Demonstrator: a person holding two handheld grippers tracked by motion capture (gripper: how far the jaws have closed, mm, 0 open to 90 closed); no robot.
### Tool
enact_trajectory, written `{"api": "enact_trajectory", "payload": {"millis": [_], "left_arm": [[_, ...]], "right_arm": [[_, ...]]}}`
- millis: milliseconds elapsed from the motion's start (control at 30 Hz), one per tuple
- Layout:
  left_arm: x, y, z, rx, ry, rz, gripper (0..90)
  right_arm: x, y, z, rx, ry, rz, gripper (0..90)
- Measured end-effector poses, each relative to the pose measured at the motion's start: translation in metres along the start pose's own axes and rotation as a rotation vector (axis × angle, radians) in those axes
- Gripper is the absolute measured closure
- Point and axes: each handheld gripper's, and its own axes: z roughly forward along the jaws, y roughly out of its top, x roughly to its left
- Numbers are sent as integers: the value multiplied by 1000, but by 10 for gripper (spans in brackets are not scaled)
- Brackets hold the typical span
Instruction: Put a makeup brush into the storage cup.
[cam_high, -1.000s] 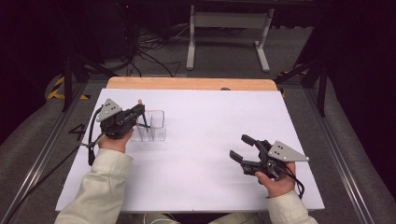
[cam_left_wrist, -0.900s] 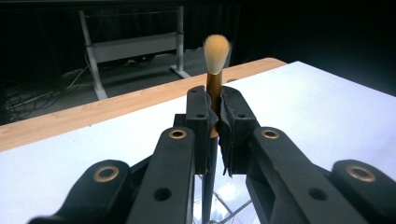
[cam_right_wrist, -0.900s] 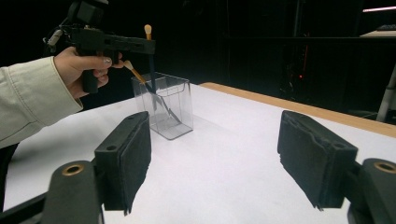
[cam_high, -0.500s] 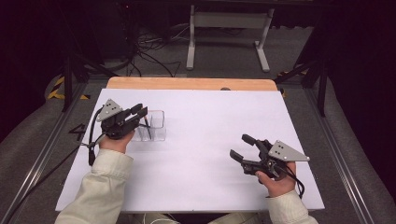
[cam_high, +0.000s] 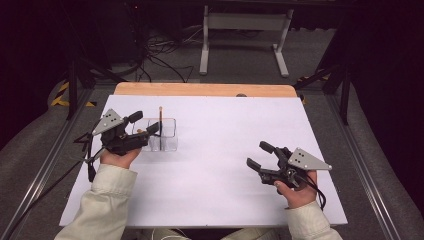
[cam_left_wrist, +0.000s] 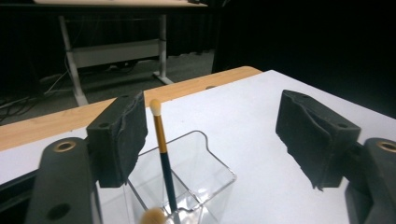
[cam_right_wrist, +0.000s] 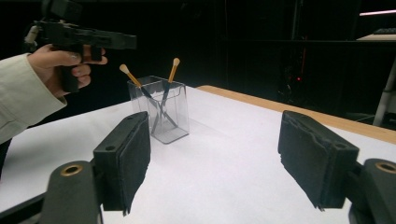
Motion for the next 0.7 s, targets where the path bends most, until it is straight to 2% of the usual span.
{"api": "enact_trajectory", "payload": {"millis": [100,233,333,500,700], "left_arm": [[-5,0,-11,-23,-28,2,203],[-8,-1,-19,-40,-50,4,179],[-11,-5,-27,-54,-59,19,172],[-11,-15,-43,-78,-75,-4,142],[-11,-25,-57,-94,-85,-7,130]], "right_arm": [[-2,2,0,-2,1,-2,253],[-6,5,-1,7,-2,-1,233],[-10,7,-1,16,-2,-1,217],[-15,10,1,29,-2,-15,203],[-20,11,-1,40,-15,-22,197]]}}
